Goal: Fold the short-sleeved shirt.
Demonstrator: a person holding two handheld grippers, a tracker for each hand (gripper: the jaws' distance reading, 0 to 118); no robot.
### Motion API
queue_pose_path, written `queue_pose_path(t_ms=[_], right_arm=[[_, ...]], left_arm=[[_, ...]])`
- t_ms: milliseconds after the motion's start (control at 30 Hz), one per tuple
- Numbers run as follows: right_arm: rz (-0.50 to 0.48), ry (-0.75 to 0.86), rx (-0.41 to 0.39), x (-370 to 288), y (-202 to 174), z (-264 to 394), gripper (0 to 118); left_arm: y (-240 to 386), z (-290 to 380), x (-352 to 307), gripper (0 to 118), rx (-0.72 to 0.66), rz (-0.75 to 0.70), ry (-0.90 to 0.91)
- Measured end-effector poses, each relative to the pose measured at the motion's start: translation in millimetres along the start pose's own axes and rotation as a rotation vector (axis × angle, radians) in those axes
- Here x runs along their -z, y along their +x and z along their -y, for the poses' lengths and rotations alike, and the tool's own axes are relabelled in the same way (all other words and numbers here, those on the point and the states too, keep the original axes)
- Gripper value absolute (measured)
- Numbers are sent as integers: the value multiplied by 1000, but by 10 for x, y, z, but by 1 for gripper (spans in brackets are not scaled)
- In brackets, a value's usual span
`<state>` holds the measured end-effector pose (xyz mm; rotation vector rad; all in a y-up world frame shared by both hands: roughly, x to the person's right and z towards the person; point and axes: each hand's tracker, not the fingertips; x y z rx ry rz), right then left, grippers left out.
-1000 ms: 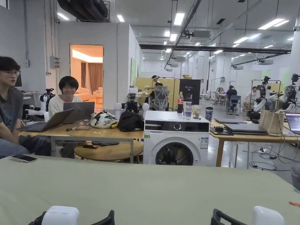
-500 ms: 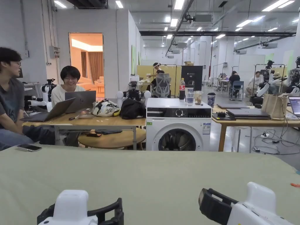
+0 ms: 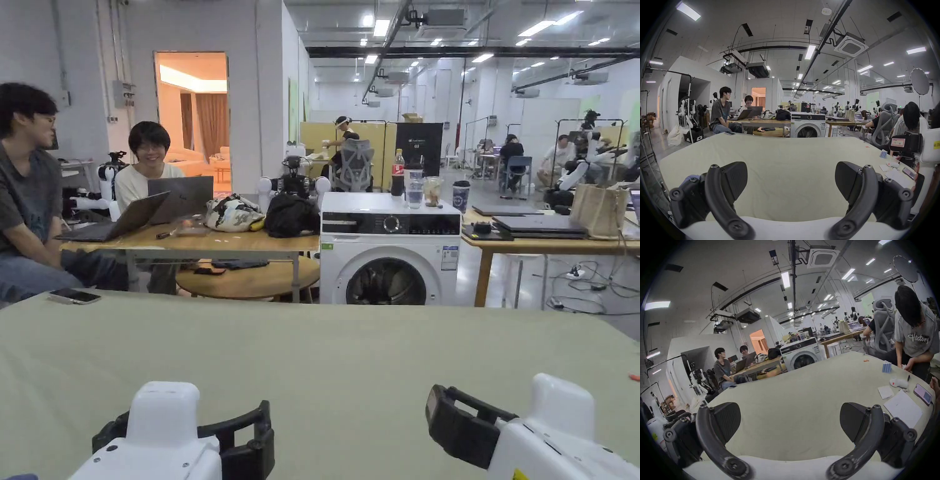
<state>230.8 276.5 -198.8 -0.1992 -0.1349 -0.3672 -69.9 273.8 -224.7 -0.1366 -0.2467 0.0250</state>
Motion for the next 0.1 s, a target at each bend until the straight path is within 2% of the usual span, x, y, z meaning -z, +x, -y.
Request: queue_pose_path(t_ms=[100], right_arm=[[-2,7,-25,-7,0,21,118]], left_arm=[[-11,12,-31,109,-10,-3,18]])
